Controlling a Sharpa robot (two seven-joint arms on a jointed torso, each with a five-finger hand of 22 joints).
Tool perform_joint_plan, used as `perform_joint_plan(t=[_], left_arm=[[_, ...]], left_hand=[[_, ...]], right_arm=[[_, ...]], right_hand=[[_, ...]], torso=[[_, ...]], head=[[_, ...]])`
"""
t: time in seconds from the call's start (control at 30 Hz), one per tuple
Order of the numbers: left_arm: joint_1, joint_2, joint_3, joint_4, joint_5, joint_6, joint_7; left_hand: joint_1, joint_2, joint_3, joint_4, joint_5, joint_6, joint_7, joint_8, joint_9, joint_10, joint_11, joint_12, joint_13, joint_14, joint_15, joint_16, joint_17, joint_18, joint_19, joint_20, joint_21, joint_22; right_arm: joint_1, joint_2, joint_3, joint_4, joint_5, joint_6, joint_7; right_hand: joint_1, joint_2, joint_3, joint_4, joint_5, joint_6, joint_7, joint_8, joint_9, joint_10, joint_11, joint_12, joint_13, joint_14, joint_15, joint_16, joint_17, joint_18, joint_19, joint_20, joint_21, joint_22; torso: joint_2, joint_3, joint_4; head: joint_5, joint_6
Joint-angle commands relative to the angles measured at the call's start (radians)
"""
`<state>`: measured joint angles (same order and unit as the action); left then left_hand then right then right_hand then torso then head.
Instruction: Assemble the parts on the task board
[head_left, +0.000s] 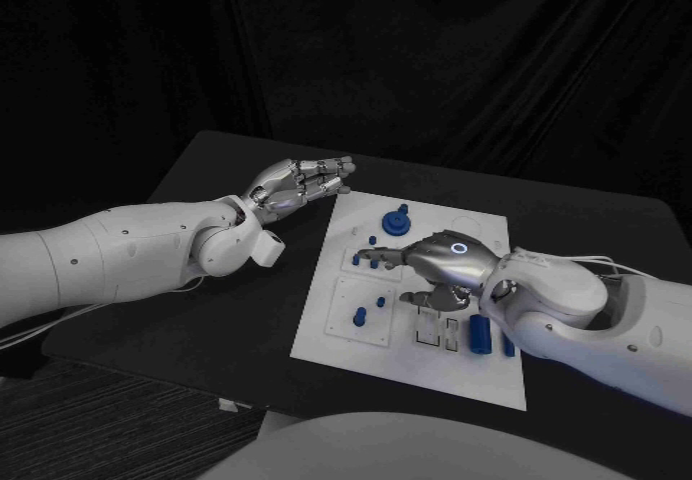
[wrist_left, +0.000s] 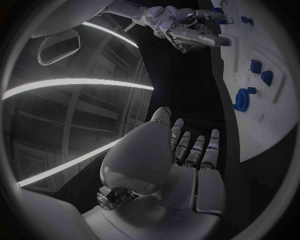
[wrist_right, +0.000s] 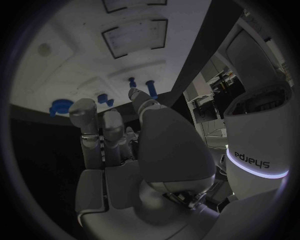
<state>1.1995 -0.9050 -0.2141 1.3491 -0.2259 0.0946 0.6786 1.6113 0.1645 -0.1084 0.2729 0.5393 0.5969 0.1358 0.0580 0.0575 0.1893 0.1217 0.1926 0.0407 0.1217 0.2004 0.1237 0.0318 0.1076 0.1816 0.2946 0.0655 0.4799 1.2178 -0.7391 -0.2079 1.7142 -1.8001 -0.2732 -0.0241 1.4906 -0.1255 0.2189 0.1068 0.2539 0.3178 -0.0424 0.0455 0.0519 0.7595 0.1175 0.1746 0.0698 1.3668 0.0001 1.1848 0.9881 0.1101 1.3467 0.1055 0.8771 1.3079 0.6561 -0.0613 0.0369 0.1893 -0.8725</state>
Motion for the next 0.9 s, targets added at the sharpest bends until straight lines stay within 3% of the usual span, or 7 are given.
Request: perform_joint_plan(t=[0.03,0.17,0.4,0.5,0.6,0.67,0.9], left_arm=[[-0.002,0.005,0.001,-0.003,0.006,0.012,0.074],[-0.004,0.009,0.001,-0.007,0.006,0.013,0.076],[-0.008,0.016,0.001,-0.012,0.006,0.011,0.079],[-0.01,0.017,0.001,-0.011,0.006,0.011,0.079],[-0.011,0.018,0.001,-0.012,0.006,0.011,0.078],[-0.013,0.019,0.001,-0.012,0.006,0.013,0.077],[-0.016,0.022,0.001,-0.012,0.006,0.017,0.076]], left_hand=[[0.01,-0.002,0.006,-0.001,0.003,0.002,0.003,0.002,0.001,-0.007,-0.002,-0.006,-0.001,-0.004,0.005,-0.001,0.0,0.01,0.004,-0.001,0.004,-0.002],[0.01,-0.002,0.006,-0.001,0.003,0.002,0.003,0.002,0.001,-0.008,-0.002,-0.007,-0.001,-0.005,0.005,-0.001,-0.001,0.01,0.004,-0.001,0.004,-0.002],[0.01,-0.002,0.006,0.0,0.003,-0.001,0.003,0.002,0.001,-0.008,-0.003,-0.007,-0.001,-0.006,0.004,-0.002,-0.001,0.01,0.004,-0.001,0.004,-0.004],[0.009,-0.002,0.006,0.0,0.003,-0.002,0.003,0.001,0.0,-0.009,-0.003,-0.007,-0.001,-0.006,0.004,-0.002,-0.001,0.01,0.003,-0.001,0.004,-0.005],[0.009,-0.002,0.007,0.0,0.003,0.0,0.002,0.002,0.001,-0.009,-0.003,-0.007,-0.001,-0.007,0.004,-0.002,-0.001,0.009,0.003,-0.001,0.004,-0.006],[0.009,-0.001,0.007,0.0,0.003,0.0,0.002,0.002,0.001,-0.009,-0.003,-0.007,-0.001,-0.007,0.004,-0.002,-0.001,0.009,0.002,-0.001,0.003,-0.008],[0.009,0.0,0.008,0.001,0.003,0.001,0.002,0.002,0.001,-0.009,-0.003,-0.007,-0.001,-0.007,0.003,-0.002,-0.001,0.008,0.0,-0.001,0.002,-0.012]], right_arm=[[0.031,-0.042,0.001,0.03,0.021,-0.147,0.026],[0.074,-0.109,0.001,0.059,0.074,-0.224,0.053],[0.116,-0.193,0.001,0.066,0.239,-0.203,0.037],[0.122,-0.212,0.001,0.058,0.3,-0.11,-0.026],[0.124,-0.222,0.001,0.048,0.347,-0.008,-0.114],[0.124,-0.225,0.0,0.04,0.372,0.067,-0.186],[0.121,-0.221,0.0,0.021,0.403,0.256,-0.387]], right_hand=[[0.013,-0.002,-0.011,0.005,-0.006,0.003,0.001,-0.004,-0.001,-0.01,-0.001,0.008,0.002,-0.006,0.002,0.0,0.001,0.013,-0.004,0.0,0.0,0.097],[0.025,0.01,-0.029,0.032,-0.012,0.051,0.013,0.007,0.003,0.0,-0.005,0.048,0.008,0.002,-0.002,0.013,0.013,0.01,0.006,-0.002,0.019,0.103],[0.026,0.046,-0.008,0.054,-0.011,0.494,0.146,0.138,0.074,0.322,-0.071,0.297,0.11,-0.099,-0.024,-0.152,-0.188,0.046,-0.076,-0.012,-0.198,0.045],[-0.033,0.034,-0.039,0.099,-0.054,0.601,0.143,0.17,0.091,0.393,-0.104,0.529,0.267,-0.043,-0.04,-0.084,-0.09,0.034,-0.055,-0.034,-0.164,0.049],[-0.22,0.095,-0.094,0.175,-0.05,0.687,0.138,0.194,0.113,0.657,-0.115,1.201,1.142,0.204,-0.054,0.386,0.583,-0.033,0.087,-0.051,0.245,0.164],[-0.345,0.104,-0.138,0.167,-0.045,0.743,0.113,0.217,0.143,0.811,-0.12,1.396,1.501,0.204,-0.054,0.386,0.583,-0.047,0.117,-0.052,0.339,0.179],[-0.59,0.129,-0.183,0.185,-0.068,0.892,0.061,0.293,0.268,0.811,-0.161,1.396,1.501,0.204,-0.1,0.386,0.583,-0.096,0.201,-0.093,0.631,0.245]], torso=[[0.0,0.0,-0.0005],[0.0,0.0005,0.0007],[0.0,0.0001,-0.0001],[0.0,0.0,-0.0002],[0.0,-0.0001,-0.0002],[0.0,-0.0001,-0.0013],[0.0,-0.0001,-0.0012]], head=[[-0.011,0.0],[-0.026,0.0],[-0.047,0.0],[-0.054,0.0],[-0.06,0.0],[-0.063,0.0],[-0.067,0.0]])
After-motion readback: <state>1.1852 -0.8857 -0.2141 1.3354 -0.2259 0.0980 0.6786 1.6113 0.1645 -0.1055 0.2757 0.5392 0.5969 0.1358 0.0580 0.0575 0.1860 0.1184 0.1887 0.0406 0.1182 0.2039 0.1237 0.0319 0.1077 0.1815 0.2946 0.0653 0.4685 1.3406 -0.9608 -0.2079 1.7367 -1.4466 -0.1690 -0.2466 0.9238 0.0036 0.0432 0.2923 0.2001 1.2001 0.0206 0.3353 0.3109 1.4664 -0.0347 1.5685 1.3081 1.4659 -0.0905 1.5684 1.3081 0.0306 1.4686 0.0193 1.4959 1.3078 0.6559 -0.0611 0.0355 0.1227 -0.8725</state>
